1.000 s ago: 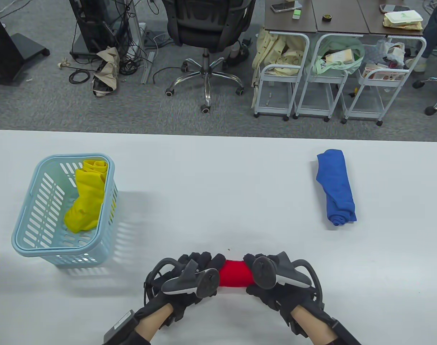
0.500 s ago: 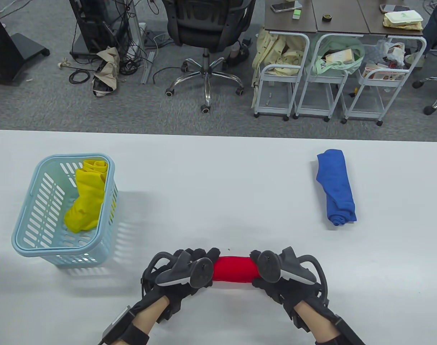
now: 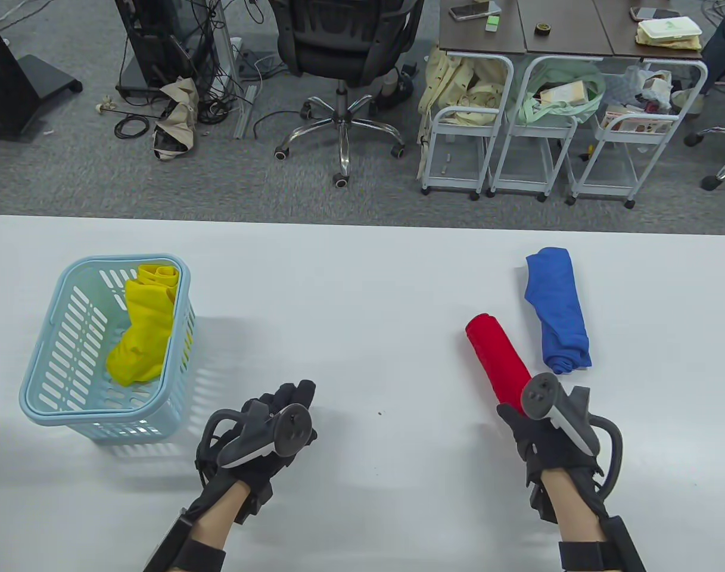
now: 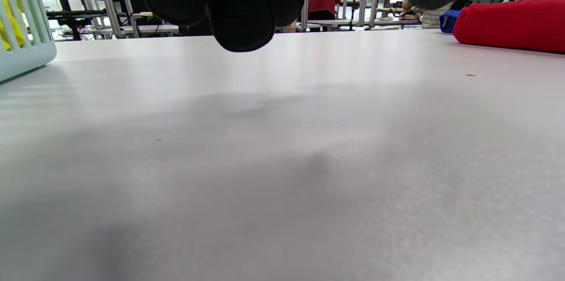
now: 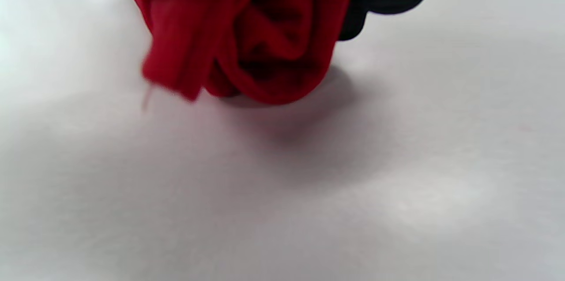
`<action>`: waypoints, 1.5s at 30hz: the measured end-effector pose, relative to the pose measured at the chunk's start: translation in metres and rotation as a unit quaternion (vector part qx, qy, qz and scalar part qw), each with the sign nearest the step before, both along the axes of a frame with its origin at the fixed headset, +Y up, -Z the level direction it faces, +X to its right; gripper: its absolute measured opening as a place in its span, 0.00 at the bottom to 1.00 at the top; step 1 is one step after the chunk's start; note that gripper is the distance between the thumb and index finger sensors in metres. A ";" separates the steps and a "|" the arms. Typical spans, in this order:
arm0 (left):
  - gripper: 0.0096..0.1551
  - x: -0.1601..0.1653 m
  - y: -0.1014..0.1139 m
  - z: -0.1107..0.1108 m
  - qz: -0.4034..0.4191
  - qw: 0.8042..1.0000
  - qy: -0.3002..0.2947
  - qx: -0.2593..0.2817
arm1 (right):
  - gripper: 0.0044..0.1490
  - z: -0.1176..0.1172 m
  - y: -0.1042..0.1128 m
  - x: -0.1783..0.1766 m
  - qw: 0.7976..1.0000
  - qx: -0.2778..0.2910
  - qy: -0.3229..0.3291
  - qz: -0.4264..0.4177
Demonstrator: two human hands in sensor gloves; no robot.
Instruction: Roll t-shirt into tight roll
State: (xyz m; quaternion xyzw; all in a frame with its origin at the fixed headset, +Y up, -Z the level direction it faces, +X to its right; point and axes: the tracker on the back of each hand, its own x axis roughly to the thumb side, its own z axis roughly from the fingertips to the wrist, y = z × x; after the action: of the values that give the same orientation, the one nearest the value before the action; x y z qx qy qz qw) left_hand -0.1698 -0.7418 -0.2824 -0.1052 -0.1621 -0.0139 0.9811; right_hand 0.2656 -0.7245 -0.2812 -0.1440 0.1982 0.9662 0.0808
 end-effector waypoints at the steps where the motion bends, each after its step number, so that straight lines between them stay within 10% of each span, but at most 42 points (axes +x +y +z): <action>1: 0.45 -0.001 0.000 -0.001 0.003 1.000 0.002 -0.002 | 0.57 0.004 0.008 0.002 1.000 0.012 0.020 -0.003; 5: 0.44 -0.008 0.003 -0.004 0.016 1.000 0.010 -0.002 | 0.39 0.026 0.022 -0.005 0.989 0.041 0.143 -0.018; 10: 0.40 -0.009 0.005 -0.004 0.022 1.000 0.010 0.001 | 0.48 0.018 -0.013 -0.031 0.976 -0.058 0.209 -0.023; 29: 0.41 -0.013 0.005 -0.003 0.022 1.000 0.017 0.003 | 0.51 -0.100 -0.018 -0.049 0.992 -0.077 0.033 0.091; 39: 0.41 -0.011 0.002 -0.004 0.019 1.000 0.015 -0.003 | 0.47 -0.016 0.036 -0.072 0.988 0.066 0.139 -0.019; 45: 0.41 -0.006 -0.001 -0.002 0.012 1.000 0.008 -0.002 | 0.50 0.010 0.001 -0.077 0.970 0.071 0.221 -0.078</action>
State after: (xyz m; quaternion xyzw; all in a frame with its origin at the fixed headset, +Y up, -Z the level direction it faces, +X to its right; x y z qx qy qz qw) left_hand -0.1761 -0.7427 -0.2843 -0.1056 -0.1555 -0.0007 0.9822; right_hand 0.1881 -0.7233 -0.2708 0.0949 0.1523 0.9764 0.1205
